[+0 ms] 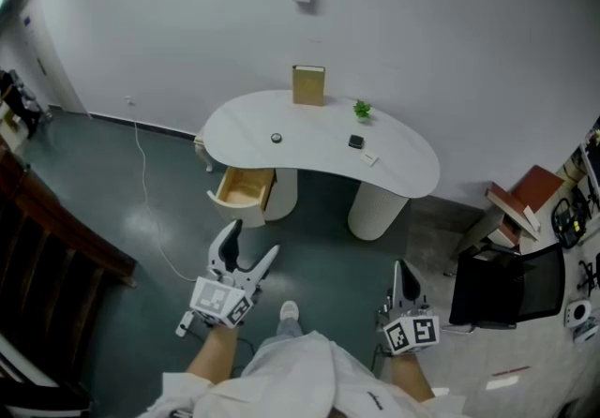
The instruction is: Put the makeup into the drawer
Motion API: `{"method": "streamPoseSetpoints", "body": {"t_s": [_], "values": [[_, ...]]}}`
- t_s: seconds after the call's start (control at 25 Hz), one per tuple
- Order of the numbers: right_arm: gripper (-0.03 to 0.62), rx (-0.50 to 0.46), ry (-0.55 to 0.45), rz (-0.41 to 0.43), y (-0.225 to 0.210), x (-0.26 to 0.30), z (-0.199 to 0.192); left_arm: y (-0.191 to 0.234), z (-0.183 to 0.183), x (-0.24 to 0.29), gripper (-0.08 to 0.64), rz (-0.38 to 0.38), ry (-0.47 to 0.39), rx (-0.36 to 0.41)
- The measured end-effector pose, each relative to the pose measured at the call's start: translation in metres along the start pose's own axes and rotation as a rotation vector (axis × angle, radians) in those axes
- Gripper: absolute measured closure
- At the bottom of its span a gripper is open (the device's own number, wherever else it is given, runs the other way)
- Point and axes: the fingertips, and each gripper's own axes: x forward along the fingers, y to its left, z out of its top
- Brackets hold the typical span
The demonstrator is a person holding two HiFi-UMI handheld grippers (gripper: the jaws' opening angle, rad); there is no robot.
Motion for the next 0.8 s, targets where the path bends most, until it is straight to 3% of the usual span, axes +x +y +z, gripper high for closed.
{"method": "streamPoseSetpoints", "body": {"t_s": [0.36,0.8], "values": [[0.575,-0.020,-0.034,0.014,0.005,0.118,0.001,0.083,0.007,0.080,0.189,-0.029,-0.035,0.020],[0.575,-0.012,0.004,0.000,-0.011,0.204,-0.017,0.146,-0.020,0.150,0.189,-0.048,0.041,0.032]]}}
